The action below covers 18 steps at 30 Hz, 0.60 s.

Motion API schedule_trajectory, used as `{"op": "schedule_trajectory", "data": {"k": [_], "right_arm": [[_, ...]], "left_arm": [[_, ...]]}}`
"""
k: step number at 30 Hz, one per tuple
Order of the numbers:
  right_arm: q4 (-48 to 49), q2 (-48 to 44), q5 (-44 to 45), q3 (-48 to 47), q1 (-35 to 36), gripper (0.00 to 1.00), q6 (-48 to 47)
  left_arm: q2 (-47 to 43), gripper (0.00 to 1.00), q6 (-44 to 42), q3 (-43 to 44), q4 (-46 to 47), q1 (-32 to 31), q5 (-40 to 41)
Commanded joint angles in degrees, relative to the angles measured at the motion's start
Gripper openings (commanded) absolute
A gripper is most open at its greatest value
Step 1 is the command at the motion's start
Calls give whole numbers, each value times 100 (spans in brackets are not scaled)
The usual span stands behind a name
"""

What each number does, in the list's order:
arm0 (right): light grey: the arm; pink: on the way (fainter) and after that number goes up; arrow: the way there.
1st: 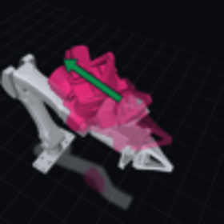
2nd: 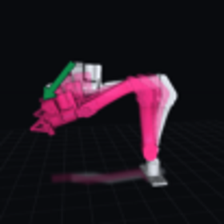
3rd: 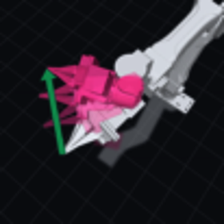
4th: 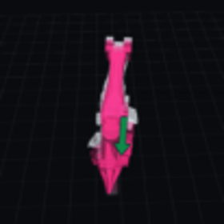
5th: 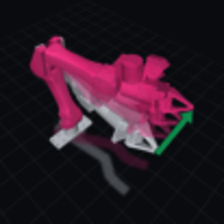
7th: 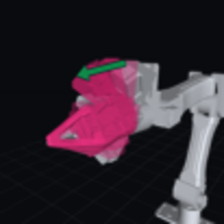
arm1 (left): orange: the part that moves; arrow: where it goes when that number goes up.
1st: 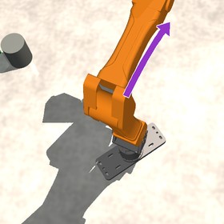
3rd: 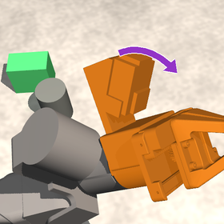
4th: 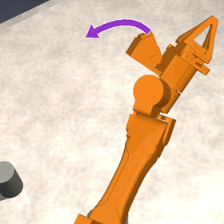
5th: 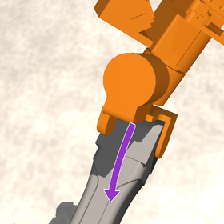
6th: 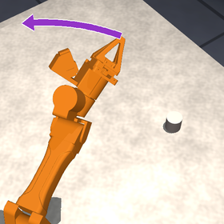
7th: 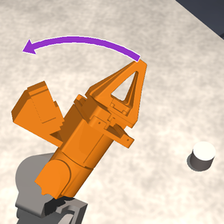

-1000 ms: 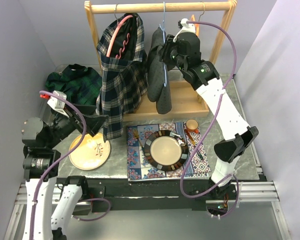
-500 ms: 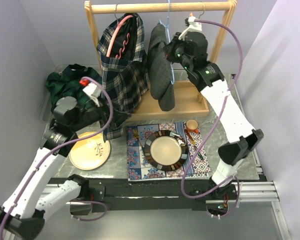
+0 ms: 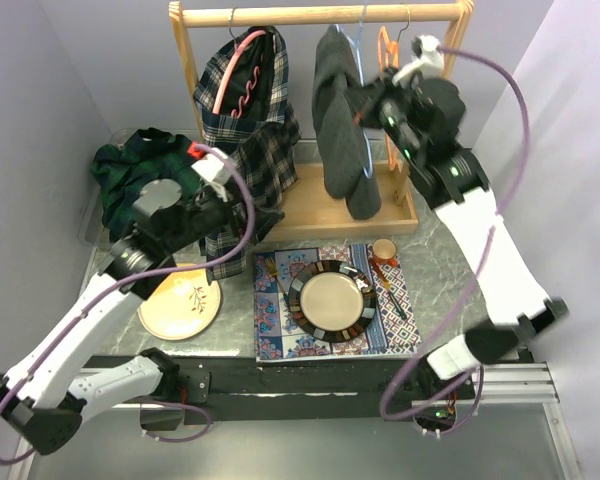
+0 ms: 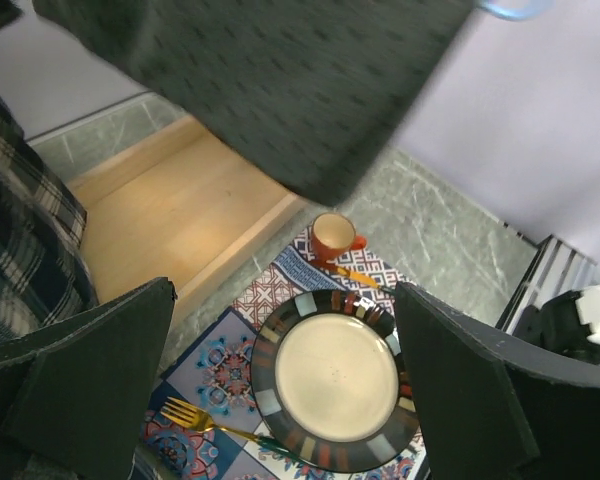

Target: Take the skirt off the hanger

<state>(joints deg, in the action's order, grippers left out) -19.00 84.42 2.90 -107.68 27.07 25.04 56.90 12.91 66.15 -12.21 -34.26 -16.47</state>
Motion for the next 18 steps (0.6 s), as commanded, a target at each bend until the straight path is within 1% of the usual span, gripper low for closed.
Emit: {"op": "schedule_trajectory", "data": {"k": [1, 3, 4, 5, 6, 7, 10, 12, 14, 15, 18], "right_arm": [[917, -1041, -272, 623, -9, 0, 580], [933, -1382, -437, 914, 26, 0, 913], [1090, -1533, -509, 1368, 35, 0, 1046], [1196, -1699, -562, 1625, 61, 0, 1178], [1293, -2014, -597, 1880, 70, 0, 1449], [1407, -2174, -649, 2335, 96, 0, 1582], [1820, -2649, -659, 2952, 193, 0, 1952], [1830, -2747, -633, 3033, 289, 0, 1979], [1629, -2747, -589, 2955, 334, 0, 2014], [1611, -2764, -554, 2946, 395, 0, 2040], [1751, -2896, -352, 3059, 623, 0, 2181]], "left_arm": [[276, 97, -455, 459, 280, -203, 47], [505, 97, -639, 644, 27, -221, 39], [723, 97, -779, 880, -244, -221, -5], [813, 97, -807, 978, -308, -230, -75], [866, 97, -816, 1031, -317, -265, -337], [901, 97, -799, 1049, -274, -309, -418], [989, 97, -658, 970, -1, -581, -296], [1077, 97, -684, 987, -45, -739, -400], [1174, 97, -667, 1031, -89, -871, -410], [1200, 97, -632, 1058, -63, -1046, -418], [1227, 97, -527, 1067, 112, -1476, -138]]}}
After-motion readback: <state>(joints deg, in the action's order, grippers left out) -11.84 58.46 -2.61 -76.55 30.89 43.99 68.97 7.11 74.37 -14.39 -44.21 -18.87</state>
